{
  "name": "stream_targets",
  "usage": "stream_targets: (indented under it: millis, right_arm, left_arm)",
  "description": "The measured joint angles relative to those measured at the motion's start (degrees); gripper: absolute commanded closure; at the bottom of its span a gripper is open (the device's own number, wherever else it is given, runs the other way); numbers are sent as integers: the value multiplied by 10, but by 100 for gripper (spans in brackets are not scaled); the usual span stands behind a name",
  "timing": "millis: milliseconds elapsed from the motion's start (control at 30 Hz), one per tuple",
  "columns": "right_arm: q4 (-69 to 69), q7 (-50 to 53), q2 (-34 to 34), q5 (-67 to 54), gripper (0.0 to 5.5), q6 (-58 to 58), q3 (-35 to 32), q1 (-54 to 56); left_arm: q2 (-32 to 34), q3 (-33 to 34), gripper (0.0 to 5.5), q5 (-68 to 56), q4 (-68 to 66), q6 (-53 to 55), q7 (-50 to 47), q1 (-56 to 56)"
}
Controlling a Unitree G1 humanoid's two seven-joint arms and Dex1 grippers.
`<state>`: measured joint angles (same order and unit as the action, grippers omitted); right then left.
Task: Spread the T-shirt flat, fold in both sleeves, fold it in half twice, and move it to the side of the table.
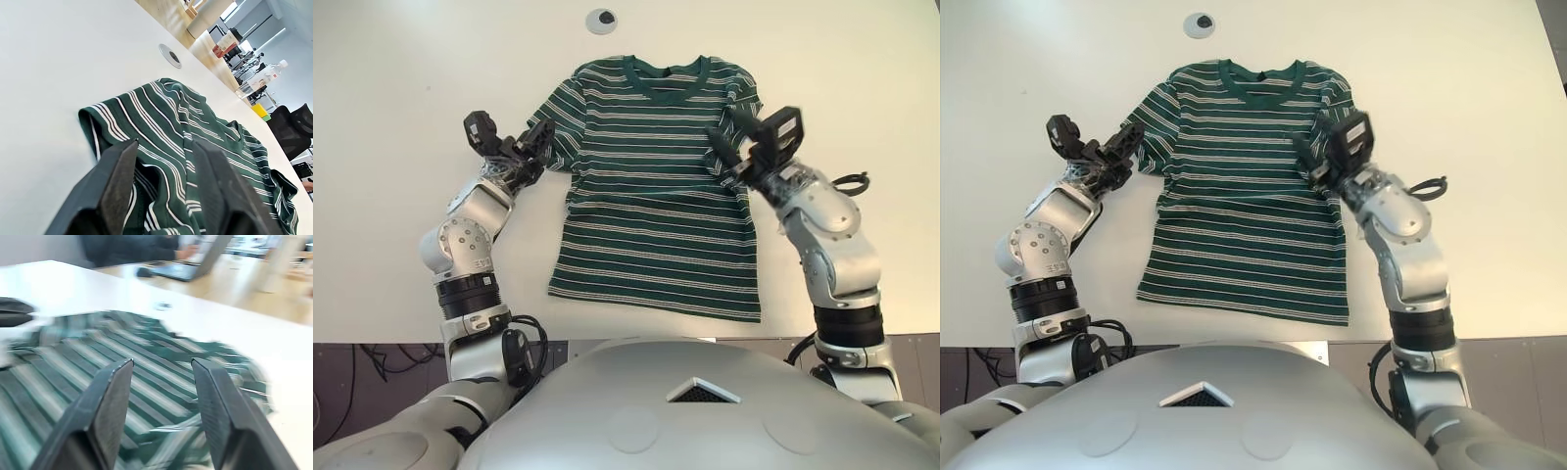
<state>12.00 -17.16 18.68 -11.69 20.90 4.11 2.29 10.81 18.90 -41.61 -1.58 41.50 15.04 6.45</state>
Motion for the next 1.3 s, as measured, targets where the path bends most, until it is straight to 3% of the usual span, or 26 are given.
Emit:
stream_targets:
  millis: [333, 800, 1200, 1300]
  right_arm:
    - [-193, 57, -24, 60, 332, 24, -4, 113]
    - [-161, 24, -20, 78, 332, 72, 5, 96]
    - [-161, 38, -24, 100, 540, 86, 5, 96]
    - [-163, 40, -26, 100, 546, 86, 6, 96]
  left_arm:
    - [-4, -6, 352, 2, -14, -5, 3, 7]
    - [-4, -6, 352, 6, -24, -16, 8, 12]
    - [-4, -6, 352, 6, -24, -16, 8, 12]
    - [-4, -6, 352, 6, -24, -16, 8, 12]
